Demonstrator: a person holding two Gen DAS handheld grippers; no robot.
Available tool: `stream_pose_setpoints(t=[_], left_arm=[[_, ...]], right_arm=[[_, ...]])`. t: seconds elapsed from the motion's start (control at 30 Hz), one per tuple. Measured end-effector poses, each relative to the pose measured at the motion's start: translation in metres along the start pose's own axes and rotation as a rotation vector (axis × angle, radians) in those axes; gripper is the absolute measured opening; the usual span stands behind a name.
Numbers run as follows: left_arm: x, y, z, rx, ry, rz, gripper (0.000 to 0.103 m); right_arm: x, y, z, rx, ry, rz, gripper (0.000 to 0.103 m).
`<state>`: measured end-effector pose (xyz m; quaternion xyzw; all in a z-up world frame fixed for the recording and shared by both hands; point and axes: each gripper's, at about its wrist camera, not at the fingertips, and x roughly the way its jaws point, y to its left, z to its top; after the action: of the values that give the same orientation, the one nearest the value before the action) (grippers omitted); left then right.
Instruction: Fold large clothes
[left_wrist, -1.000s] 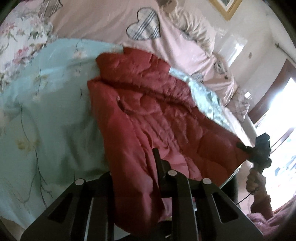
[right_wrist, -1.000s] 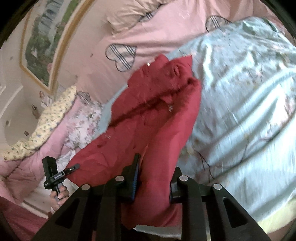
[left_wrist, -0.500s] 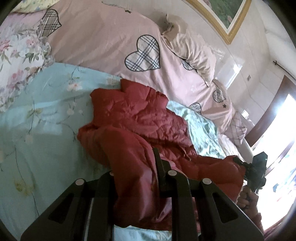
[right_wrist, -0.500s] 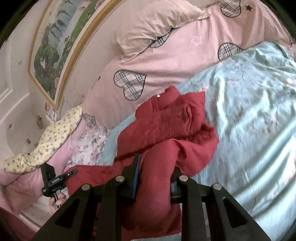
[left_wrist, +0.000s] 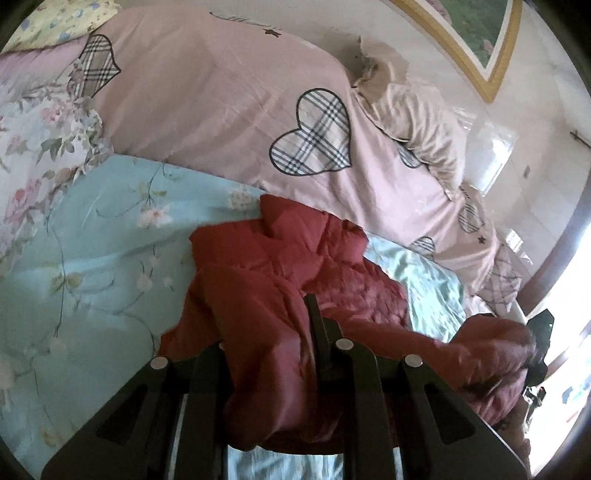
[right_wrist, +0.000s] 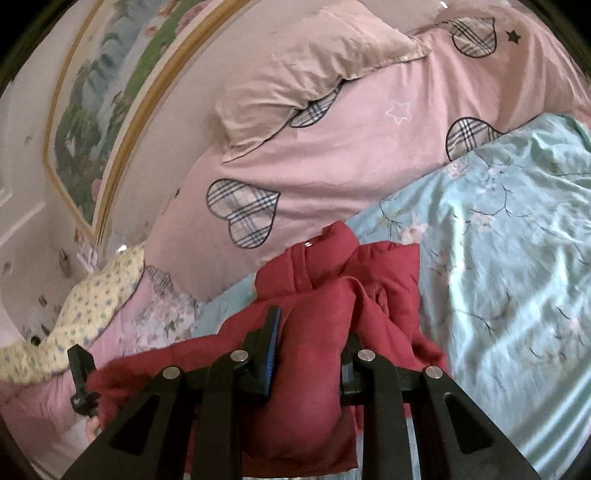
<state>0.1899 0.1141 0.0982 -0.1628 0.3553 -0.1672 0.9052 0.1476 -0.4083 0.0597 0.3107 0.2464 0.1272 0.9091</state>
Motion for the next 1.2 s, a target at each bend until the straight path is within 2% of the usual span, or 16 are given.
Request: stream_pose_setpoints(t=[0.37,0.6,0.77,0.97,1.07,1.2], left_arm=[[0.085,0.006,0.043,0.001,0.043,0.077,0.018],[0.135,0.02,0.057,-0.008,0.071,0.155,0.019],[0.166,0.028,0.065,-0.024,0.096,0.172,0.02],[0.205,0.037,0.078,-0.057,0.119,0.194,0.02],[0.23,0.045,0.08,-0.059,0.143,0.2,0.021],[0.247,0.054,0.078,-0.078,0.157,0.2,0.021]], right_arm=[[0.072,-0.022,0.035,0.034,0.016,-0.103,0.022],[0.111,-0.048,0.043,0.093,0.012,-0.192,0.023],[0.136,-0.064,0.046,0.145,0.007,-0.228,0.023],[0.168,-0.072,0.057,0.151,-0.01,-0.286,0.024],[0.192,-0.079,0.06,0.123,0.019,-0.332,0.024],[0.21,-0.091,0.06,0.152,0.039,-0.344,0.025]])
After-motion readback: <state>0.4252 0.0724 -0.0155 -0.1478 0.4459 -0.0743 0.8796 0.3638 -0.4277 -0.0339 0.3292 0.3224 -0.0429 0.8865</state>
